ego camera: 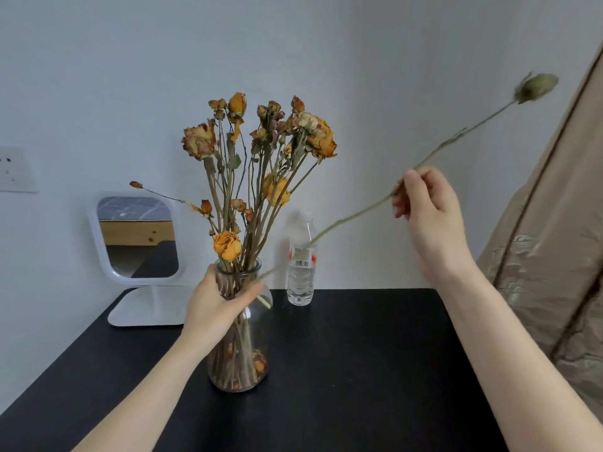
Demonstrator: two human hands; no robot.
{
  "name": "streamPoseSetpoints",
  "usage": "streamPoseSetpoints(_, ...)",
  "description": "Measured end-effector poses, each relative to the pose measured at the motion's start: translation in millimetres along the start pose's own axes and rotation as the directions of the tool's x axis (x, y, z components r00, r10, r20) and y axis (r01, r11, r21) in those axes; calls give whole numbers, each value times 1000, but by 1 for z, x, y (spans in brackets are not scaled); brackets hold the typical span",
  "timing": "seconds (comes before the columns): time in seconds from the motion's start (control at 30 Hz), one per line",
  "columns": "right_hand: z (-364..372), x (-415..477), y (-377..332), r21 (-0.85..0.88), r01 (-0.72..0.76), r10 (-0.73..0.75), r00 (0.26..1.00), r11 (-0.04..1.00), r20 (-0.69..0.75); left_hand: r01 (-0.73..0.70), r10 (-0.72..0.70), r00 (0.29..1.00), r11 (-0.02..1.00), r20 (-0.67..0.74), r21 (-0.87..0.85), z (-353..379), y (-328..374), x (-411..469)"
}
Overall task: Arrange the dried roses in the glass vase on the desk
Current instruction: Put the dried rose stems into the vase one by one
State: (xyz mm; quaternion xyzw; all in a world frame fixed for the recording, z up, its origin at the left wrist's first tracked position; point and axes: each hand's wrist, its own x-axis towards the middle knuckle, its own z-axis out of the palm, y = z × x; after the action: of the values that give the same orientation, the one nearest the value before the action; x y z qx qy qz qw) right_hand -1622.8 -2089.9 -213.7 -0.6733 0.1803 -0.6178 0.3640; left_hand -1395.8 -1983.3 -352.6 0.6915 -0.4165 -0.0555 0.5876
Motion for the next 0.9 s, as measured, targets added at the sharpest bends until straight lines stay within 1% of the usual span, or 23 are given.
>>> streamPoseSetpoints(0.07, 5, 2, -15, 69, 73, -69, 996, 995, -50, 22, -21, 999, 999, 48, -37, -4, 0, 1)
streamPoseSetpoints(0.13, 9, 6, -27, 96, 147, -138, 986, 985, -90, 45, -38, 995, 996, 91, -75, -8, 0, 3)
streamPoseSetpoints(0.2, 12, 10, -35, 65, 203, -195, 974, 977, -112, 53, -42, 992, 994, 120, -92, -11, 1, 4)
streamPoseSetpoints(0.3, 15, 14, -38, -46, 252, -256, 961, 967, -104, 51, -37, 989, 994, 145, -95, -14, 0, 6)
streamPoseSetpoints(0.4, 13, 15, -39, -106, 266, -276, 956, 958, -99, 55, -40, 988, 993, 147, -101, -14, -1, 9)
streamPoseSetpoints(0.53, 6, 16, -40, -88, 300, -309, 941, 950, -135, 48, -33, 989, 994, 147, -103, -12, -2, 9)
streamPoseSetpoints(0.9, 36, 9, -34, -89, 278, -282, 958, 957, -41, 47, -32, 989, 993, 143, -105, -10, -6, 11)
